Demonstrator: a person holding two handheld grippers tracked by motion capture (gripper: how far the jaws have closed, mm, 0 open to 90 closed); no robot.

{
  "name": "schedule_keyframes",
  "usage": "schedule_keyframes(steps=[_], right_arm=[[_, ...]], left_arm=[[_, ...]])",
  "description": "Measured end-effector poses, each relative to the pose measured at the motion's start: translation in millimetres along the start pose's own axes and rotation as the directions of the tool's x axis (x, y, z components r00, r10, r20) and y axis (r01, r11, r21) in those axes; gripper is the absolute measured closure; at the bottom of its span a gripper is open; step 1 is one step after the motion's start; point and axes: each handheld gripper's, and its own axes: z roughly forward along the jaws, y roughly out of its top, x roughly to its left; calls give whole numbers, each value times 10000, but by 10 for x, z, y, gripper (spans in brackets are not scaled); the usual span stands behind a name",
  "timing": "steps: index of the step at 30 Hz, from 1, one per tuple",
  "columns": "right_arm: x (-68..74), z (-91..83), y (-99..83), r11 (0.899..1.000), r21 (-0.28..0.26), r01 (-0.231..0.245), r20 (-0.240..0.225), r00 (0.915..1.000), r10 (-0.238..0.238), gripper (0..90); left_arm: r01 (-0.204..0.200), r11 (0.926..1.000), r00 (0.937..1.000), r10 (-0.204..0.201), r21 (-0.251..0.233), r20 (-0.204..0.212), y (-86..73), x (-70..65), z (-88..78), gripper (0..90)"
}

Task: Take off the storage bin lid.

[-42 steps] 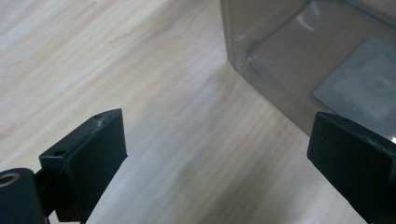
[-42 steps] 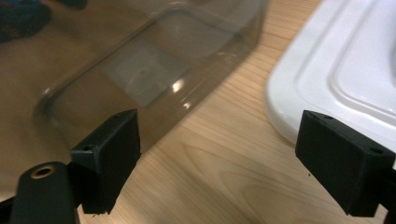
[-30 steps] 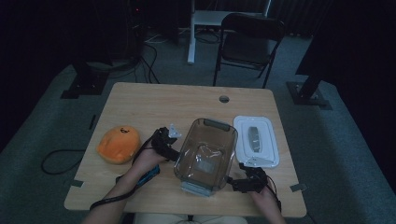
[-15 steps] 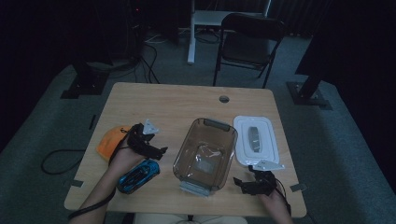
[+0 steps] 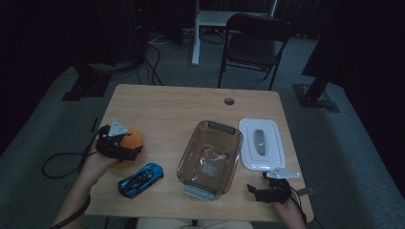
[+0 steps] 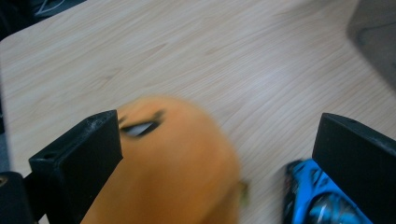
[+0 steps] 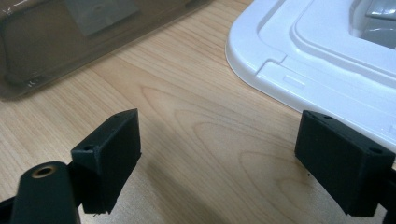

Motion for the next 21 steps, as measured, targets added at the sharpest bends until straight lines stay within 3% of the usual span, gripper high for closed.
schedule_keyframes(steps=[4,9,15,21], right_arm=[[38,24,9,9995,210,245,225,9994,-250,140],[85,45,16,9975,401,584,548,9967,-606,140],[88,55,23,9974,428,581,694,9957,-610,140],[83,58,27,9979,411,492,716,9961,-520,140]], left_arm=[[437,9990,9990,-437,-3,1,-207,159,-84,21],[482,9974,9988,-476,543,-112,-377,247,-43,21],[1231,9896,9922,-1244,745,126,-448,345,131,22],[1598,9835,9867,-1619,850,177,-463,396,254,23]])
